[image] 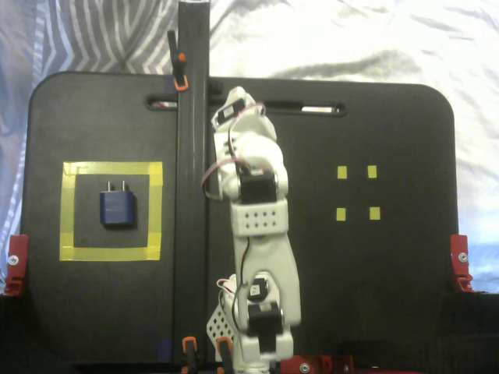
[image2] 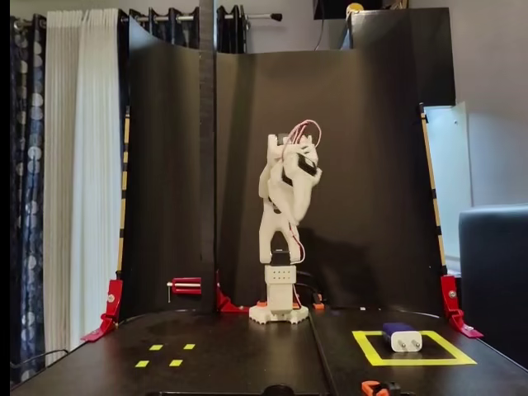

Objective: Grasp a block and put it in the designated area.

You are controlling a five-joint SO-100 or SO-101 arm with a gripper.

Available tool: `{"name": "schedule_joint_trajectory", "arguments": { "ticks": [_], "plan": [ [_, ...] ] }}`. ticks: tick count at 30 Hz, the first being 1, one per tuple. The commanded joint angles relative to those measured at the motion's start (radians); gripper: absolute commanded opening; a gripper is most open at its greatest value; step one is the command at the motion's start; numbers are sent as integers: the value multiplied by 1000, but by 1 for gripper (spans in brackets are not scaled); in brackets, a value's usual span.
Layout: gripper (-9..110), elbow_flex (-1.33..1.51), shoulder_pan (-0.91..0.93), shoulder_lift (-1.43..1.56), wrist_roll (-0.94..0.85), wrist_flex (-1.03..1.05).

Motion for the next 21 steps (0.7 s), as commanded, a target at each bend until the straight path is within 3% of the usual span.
{"name": "schedule_joint_trajectory", "arguments": {
  "ticks": [1,11,21],
  "plan": [
    [0,84,12,72,18,-97],
    [0,426,40,233,178,-443],
    [0,701,52,422,339,-611]
  ]
}}
